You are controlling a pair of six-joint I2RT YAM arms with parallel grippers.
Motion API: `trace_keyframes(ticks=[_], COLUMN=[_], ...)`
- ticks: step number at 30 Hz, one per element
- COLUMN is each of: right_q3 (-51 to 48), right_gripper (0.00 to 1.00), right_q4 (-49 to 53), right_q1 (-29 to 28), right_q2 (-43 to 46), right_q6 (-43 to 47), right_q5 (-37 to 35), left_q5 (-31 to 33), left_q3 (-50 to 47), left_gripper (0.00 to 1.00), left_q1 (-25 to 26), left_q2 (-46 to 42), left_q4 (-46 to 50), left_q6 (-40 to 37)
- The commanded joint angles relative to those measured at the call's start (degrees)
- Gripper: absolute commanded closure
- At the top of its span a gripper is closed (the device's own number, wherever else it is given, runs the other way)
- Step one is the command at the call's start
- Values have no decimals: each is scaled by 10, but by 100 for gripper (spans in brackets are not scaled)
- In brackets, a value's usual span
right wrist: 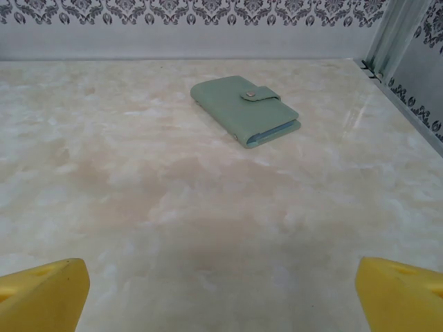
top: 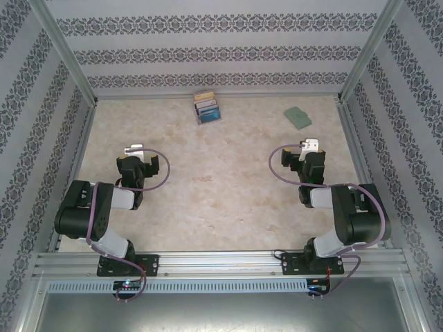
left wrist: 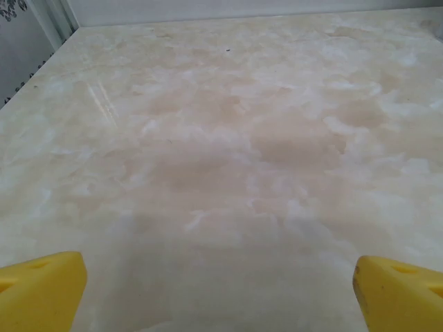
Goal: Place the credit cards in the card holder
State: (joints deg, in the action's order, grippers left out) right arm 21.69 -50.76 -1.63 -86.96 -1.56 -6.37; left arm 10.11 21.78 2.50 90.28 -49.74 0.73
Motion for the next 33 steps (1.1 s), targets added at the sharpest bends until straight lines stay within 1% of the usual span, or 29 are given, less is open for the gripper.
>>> trace_keyframes(ticks=[1,15,19,27,28,29,30,31,32,33], right_q3=[3,3,3,4,3,4,4,4,2,-6], right_gripper=[2,2,2,2,2,2,2,2,2,2], right_q4=[-10,-9,-9,-8,-8,-7,-8,-8,-10,-17], right_q1=[0,0,0,4,5,5,5,5,5,5], right_q2=[3,4,4,4,3,3,4,4,10,28], right_q6=[-5,-3,5,-2,-3,-3,-5,-9,-17,-24], right_q5=[13,16,39,36,35,34,33,20,1,-22], left_q5=[-7,-6,-6,-12,-19,-20,-18,-17,-32,-46], left_q3=[7,7,7,10,19,38,73,101,117,119], left_gripper=[1,1,1,1,1,1,1,1,0,0], left_q1=[-7,-7,-7,-7,-7,-7,-7,-6,-4,-1], left_q2=[-9,-10,-10,-12,-22,-41,-67,-84,-101,-125], left_q4=[-3,-3,-2,2,29,80,173,237,275,293], left_q6=[14,14,14,11,9,5,11,20,23,36])
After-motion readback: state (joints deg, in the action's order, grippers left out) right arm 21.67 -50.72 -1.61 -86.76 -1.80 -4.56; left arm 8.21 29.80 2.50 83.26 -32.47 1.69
